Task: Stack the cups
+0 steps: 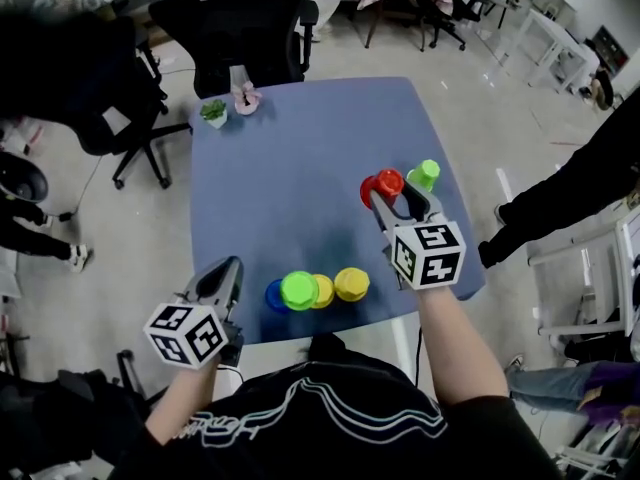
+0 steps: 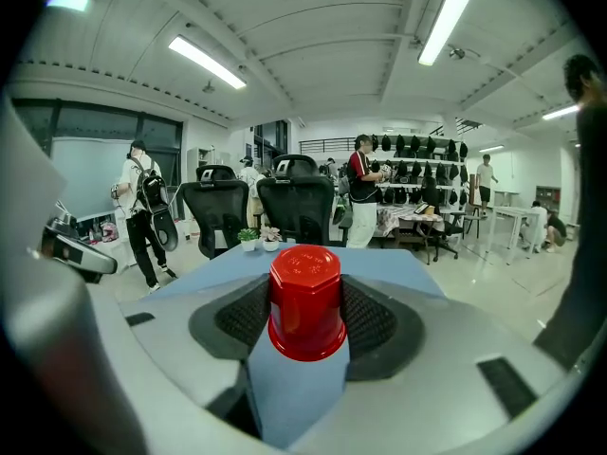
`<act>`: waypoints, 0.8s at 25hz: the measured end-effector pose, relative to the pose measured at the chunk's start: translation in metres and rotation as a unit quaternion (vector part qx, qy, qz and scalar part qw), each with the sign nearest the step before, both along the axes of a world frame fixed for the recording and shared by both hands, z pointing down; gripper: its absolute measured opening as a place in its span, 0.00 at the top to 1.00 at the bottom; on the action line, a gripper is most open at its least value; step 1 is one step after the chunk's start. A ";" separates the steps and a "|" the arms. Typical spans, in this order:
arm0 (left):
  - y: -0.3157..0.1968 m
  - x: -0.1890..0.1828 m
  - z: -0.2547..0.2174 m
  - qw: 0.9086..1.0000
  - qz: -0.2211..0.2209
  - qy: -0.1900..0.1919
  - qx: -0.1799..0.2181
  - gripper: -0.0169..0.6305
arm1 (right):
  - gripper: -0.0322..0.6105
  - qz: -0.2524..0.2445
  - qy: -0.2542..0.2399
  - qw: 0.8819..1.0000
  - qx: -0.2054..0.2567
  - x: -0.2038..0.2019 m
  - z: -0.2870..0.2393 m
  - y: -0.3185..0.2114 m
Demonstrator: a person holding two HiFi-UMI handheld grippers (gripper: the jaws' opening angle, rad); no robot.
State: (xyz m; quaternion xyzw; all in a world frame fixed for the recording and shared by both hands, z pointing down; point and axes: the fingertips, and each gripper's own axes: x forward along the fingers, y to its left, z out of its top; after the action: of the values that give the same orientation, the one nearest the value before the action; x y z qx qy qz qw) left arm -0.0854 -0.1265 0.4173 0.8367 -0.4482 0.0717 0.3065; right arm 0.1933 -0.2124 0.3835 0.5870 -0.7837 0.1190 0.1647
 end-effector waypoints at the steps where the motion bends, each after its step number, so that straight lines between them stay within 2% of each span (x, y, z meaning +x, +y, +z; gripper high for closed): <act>1: 0.004 0.000 -0.002 1.000 0.001 0.001 0.001 0.94 | 0.57 -0.003 -0.002 1.000 0.001 -0.003 -0.003 0.006; 11: 0.029 -0.003 -0.007 1.000 0.015 0.017 0.011 0.94 | 0.57 -0.046 -0.007 0.999 0.010 -0.035 -0.028 0.058; 20: 0.045 -0.003 -0.004 0.999 0.027 0.019 0.012 0.94 | 0.57 -0.086 -0.011 0.996 0.000 -0.066 -0.023 0.092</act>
State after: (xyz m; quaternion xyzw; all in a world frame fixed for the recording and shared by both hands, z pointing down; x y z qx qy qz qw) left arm -0.0886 -0.0814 0.4136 0.8532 -0.4207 0.0584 0.3027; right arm 0.1273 -0.1204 0.3605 0.5162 -0.8329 0.1112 0.1659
